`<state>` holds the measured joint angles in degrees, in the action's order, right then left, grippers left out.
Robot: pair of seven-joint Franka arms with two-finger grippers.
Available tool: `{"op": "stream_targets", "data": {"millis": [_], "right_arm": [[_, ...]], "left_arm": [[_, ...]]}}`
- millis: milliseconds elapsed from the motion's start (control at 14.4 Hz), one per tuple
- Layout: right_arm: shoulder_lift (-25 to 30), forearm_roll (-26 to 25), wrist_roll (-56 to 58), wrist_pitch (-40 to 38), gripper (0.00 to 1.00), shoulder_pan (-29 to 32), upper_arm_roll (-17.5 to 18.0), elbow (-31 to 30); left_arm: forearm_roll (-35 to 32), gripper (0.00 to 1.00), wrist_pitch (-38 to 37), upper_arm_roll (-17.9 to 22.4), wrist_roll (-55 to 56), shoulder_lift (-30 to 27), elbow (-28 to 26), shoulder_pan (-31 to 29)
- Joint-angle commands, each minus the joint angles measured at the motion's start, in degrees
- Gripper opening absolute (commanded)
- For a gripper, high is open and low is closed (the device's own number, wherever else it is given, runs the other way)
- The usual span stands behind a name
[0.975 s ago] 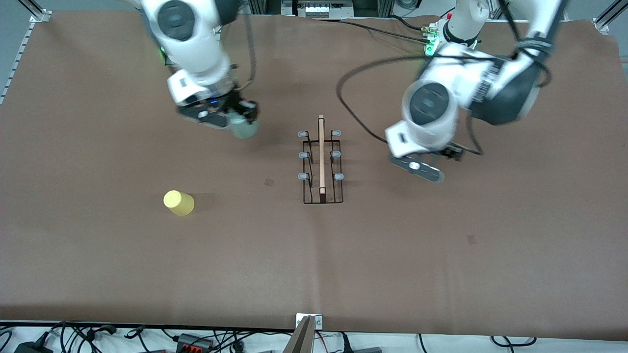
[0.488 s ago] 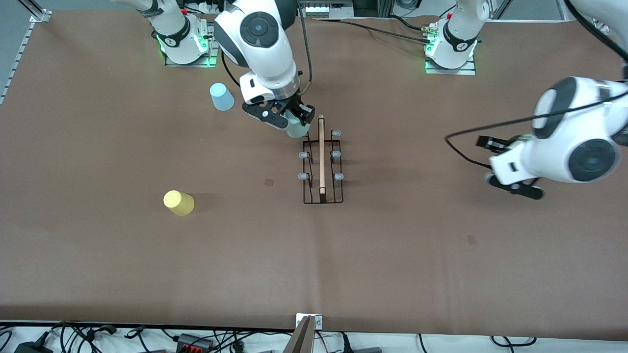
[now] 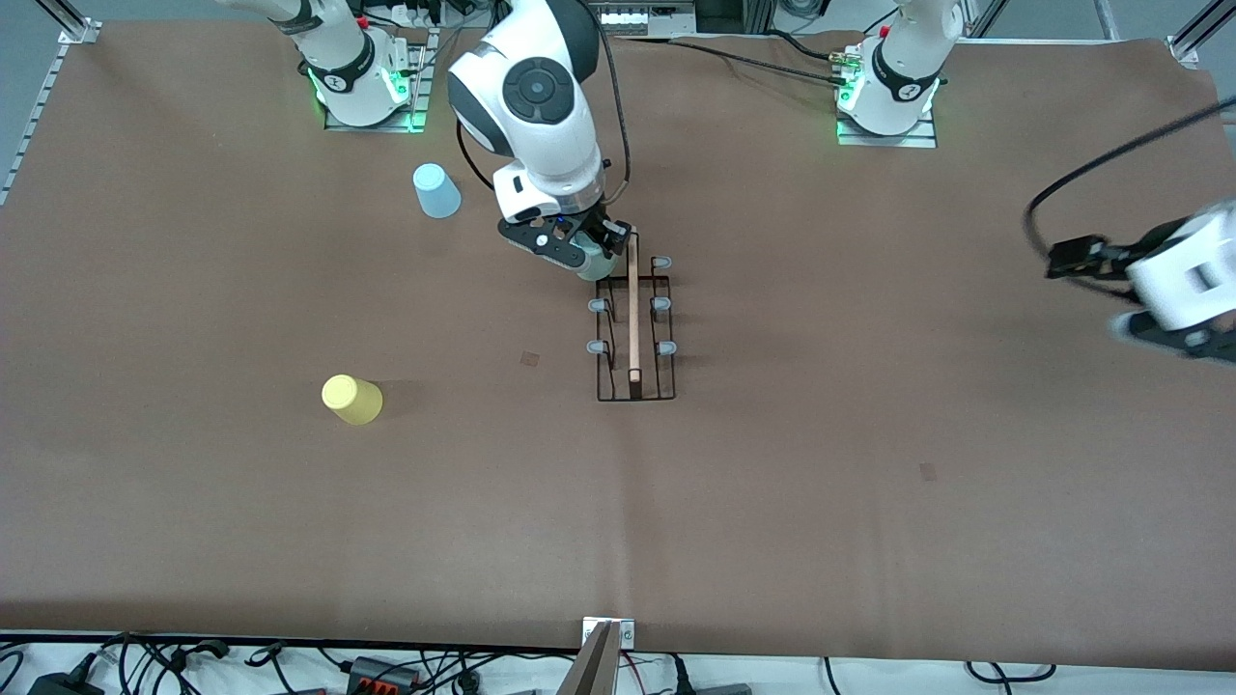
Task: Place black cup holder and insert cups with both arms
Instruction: 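Fit the teal cup onto a rack peg with the right gripper and release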
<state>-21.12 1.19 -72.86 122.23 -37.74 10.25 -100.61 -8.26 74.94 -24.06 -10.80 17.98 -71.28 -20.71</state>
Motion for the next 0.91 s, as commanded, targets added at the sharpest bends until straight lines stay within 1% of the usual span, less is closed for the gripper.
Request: {"op": "stream_targets", "data": {"millis": [0, 70, 139, 209, 348, 418, 557, 766, 836], "right_arm": [[-1.38, -1.01, -2.71, 1.6, 0.25, -1.1, -0.58, 0.5], [-1.73, -1.01, -4.64, 2.74, 0.52, -1.11, -0.58, 0.41], [-2.17, -1.01, -5.09, 3.28, 0.88, -1.11, -0.58, 0.41], [-2.17, -0.92, -5.01, 3.19, 1.0, -1.02, -0.58, 0.41], [-1.47, -0.57, -3.87, 2.58, 1.0, -0.4, -0.67, 0.67], [-0.6, -0.57, -3.69, 2.23, 1.0, 0.29, -0.67, 0.76], [2.12, -0.92, -0.38, -1.62, 1.0, 3.45, -0.67, 0.68], [5.91, -1.18, 16.37, -11.1, 1.0, 12.31, -0.75, 0.32], [6.18, -1.71, 22.01, -11.74, 1.0, 15.13, -1.1, 0.32]], "left_arm": [[0.53, 1.0, -0.15, -0.72, -0.72, 1.62, 1.5, -1.0], [0.52, 1.0, 0.55, -0.81, 1.64, 1.71, -0.16, -0.92], [0.78, 1.0, 0.73, -0.98, 4.97, 1.45, -0.52, -1.0], [0.96, 1.0, 0.73, -1.42, 7.44, 1.27, -0.53, -0.92], [0.96, 1.0, 0.73, -3.09, 12.01, 0.92, -0.88, -1.0], [1.05, 1.0, 0.82, -3.27, 12.29, 1.01, -0.79, -0.92], [0.52, 1.0, 1.52, -3.97, 12.3, 0.92, -0.88, -1.0], [0.61, 1.0, 1.61, -4.15, 12.3, 1.01, -0.88, -1.27], [0.61, 1.0, 1.7, -4.15, 12.3, 1.01, -0.96, -1.27]]}}
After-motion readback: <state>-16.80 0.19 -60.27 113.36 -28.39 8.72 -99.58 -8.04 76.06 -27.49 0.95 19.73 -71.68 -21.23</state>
